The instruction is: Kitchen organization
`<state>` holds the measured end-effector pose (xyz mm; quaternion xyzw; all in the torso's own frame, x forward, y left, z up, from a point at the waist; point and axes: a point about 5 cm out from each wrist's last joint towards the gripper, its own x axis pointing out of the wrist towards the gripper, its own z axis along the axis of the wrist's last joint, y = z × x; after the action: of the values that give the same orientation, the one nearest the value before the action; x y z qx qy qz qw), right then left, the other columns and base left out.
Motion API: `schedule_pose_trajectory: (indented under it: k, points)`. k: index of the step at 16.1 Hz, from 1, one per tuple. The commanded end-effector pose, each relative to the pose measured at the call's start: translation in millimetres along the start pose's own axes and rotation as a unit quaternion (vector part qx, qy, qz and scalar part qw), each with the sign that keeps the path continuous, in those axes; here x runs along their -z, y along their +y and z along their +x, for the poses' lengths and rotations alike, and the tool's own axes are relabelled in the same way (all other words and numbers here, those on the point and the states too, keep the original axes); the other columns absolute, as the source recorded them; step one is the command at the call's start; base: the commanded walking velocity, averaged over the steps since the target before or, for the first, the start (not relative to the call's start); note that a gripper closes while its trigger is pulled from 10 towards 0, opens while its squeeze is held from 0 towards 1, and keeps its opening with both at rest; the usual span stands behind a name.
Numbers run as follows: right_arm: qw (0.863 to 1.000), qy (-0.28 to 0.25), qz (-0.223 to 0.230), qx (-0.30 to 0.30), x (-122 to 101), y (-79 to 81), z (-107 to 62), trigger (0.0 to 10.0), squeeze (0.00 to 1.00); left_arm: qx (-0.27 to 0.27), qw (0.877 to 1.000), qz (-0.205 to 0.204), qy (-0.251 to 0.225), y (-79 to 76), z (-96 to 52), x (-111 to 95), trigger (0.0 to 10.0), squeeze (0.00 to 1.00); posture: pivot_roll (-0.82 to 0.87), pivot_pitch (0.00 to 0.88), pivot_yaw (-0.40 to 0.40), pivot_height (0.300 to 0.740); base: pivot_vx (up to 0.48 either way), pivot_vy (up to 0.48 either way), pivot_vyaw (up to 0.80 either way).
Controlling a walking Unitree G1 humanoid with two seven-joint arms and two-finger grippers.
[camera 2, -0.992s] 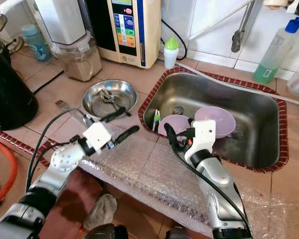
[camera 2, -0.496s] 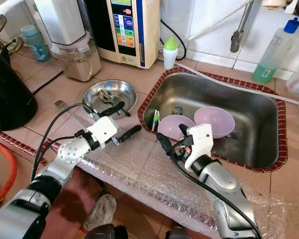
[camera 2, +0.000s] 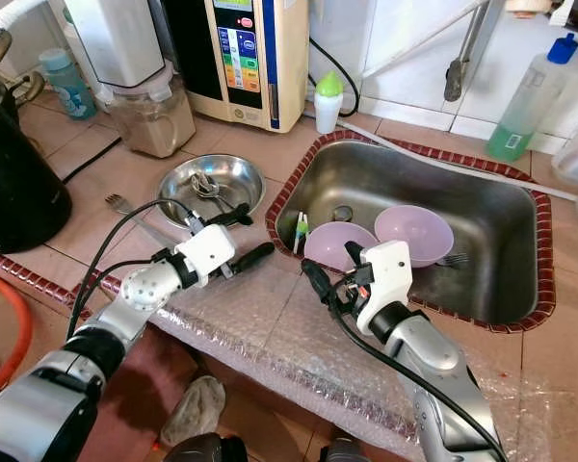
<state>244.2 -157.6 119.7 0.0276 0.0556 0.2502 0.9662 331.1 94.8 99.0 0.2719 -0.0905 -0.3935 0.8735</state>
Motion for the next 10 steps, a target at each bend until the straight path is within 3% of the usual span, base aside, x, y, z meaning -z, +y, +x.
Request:
schedule_pose_trajectory:
  k: [1,10]
  points:
    - [1.000,-0.004,-0.008,-0.010,-3.8,3.7,0.0,10.0,0.00,0.014,1.000,0.012,-0.001,2.8,0.7,-1.5,0.0,0.00,-0.21,0.059,0.071,0.740,0.000,0.000,0.00]
    - [1.000,-0.002,-0.010,-0.005,-1.3,5.1,1.7,10.0,0.00,0.008,1.000,0.017,-0.005,6.0,1.5,-1.9,0.0,0.00,-0.21,0.052,0.072,0.740,0.000,0.000,0.00]
